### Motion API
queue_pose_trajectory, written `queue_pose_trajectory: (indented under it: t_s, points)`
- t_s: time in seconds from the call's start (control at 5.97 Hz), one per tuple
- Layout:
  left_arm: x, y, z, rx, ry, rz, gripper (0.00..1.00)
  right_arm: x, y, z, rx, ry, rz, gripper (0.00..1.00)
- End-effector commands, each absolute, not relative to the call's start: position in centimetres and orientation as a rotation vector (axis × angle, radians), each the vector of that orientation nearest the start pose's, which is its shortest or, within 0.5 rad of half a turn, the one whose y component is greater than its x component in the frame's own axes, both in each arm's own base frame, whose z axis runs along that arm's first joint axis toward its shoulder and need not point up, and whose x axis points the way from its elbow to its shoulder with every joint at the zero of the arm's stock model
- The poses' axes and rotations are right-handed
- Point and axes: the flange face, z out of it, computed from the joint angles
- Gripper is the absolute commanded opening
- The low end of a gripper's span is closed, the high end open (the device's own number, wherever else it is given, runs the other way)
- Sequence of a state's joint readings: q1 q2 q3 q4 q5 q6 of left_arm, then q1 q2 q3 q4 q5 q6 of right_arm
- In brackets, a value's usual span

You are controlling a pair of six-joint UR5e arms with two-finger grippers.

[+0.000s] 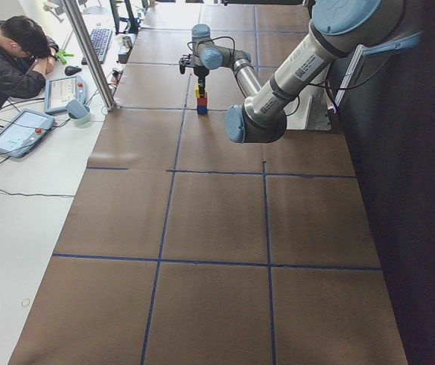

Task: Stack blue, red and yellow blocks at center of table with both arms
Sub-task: 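Lower the yellow cube onto the red cube and open the left gripper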

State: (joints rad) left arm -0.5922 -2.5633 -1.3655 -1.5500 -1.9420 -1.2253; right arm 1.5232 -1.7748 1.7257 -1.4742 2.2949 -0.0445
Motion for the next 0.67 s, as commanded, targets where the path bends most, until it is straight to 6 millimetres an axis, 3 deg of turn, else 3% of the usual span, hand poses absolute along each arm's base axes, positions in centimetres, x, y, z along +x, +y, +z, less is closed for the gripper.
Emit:
queue_pose_trajectory:
  t_s: [0.0, 0.17, 0.5]
  points:
    - [58.3, -50.9, 11.2, 0.033, 0.839, -0.082, 1.0, 4.8, -41.1, 66.8, 0.044, -0.724, -0.105, 1.0]
    - [56.9, -50.7, 9.6, 0.055, 0.866, -0.075, 1.0, 4.8, -41.1, 66.8, 0.044, -0.724, -0.105, 1.0]
    - [50.8, -50.4, 6.7, 0.097, 0.872, -0.06, 1.0, 4.8, -41.1, 66.8, 0.044, -0.724, -0.105, 1.0]
